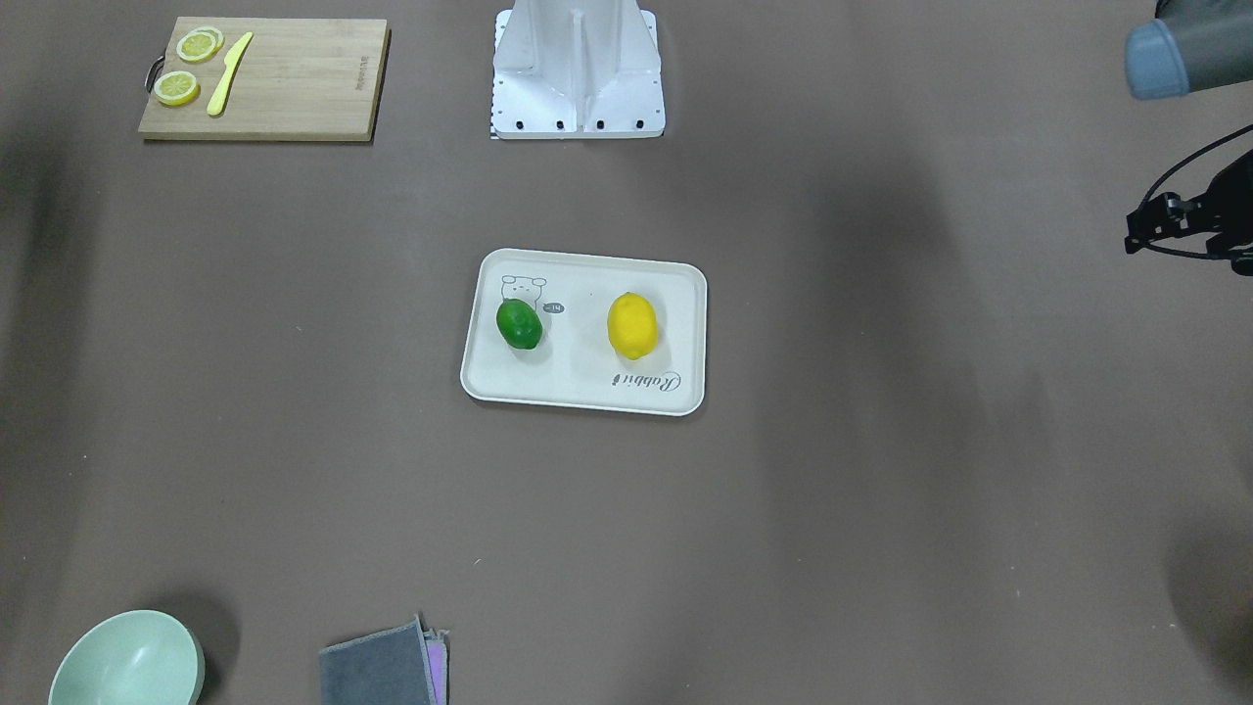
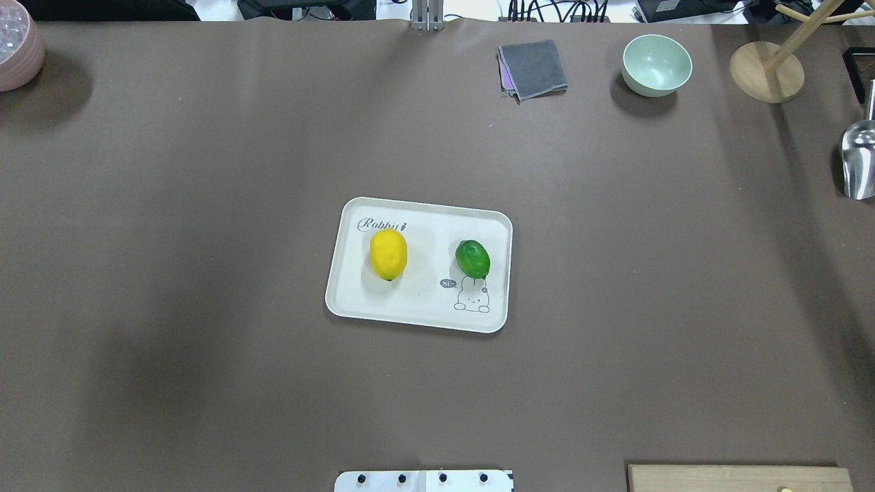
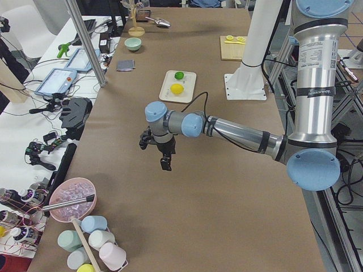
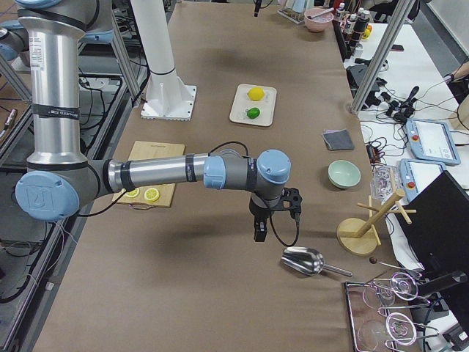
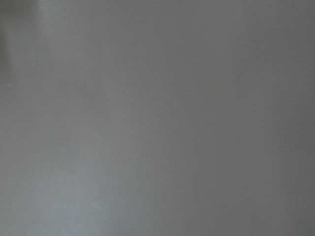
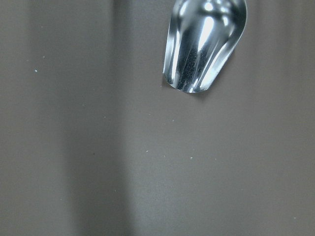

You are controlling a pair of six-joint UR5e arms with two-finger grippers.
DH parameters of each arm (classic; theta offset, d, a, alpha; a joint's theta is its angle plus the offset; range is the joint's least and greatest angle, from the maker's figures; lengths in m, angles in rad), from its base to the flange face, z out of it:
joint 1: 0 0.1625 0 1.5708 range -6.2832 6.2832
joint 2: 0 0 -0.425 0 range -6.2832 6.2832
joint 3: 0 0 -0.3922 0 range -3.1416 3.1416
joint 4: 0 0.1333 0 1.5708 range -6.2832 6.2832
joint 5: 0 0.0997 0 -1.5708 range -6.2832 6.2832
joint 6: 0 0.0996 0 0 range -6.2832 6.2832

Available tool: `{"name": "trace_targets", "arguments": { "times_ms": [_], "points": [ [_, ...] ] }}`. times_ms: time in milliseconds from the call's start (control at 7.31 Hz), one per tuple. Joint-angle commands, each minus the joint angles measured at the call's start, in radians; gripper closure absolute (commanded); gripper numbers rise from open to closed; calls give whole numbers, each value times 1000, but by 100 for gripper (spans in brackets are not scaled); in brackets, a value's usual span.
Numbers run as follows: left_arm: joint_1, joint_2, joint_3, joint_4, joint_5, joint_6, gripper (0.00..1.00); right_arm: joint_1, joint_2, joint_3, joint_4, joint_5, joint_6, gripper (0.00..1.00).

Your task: Place all lemons on tray

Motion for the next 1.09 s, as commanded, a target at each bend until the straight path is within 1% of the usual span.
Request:
{"name": "trace_targets", "arguments": {
  "times_ms": [0, 137, 274, 547, 821, 958],
  "points": [
    [-118, 91, 34, -2, -38, 184, 2, 0, 1, -16, 2, 4, 1, 0],
    [-164, 99, 37, 7, -36, 247, 2, 0, 6, -13, 0, 5, 0, 0],
    [-209, 110, 45, 10, -35, 266, 2, 0, 1, -8, 0, 7, 0, 0],
    [-304, 169, 20, 5, -33, 272, 2, 0, -14, 7, 0, 13, -1, 0],
    [-347, 250, -30, -1, -35, 275, 2, 0, -14, 14, -1, 13, 0, 0],
    [-349, 277, -55, -2, -33, 316, 2, 0, -16, 21, -6, 12, 0, 0]
  ]
}}
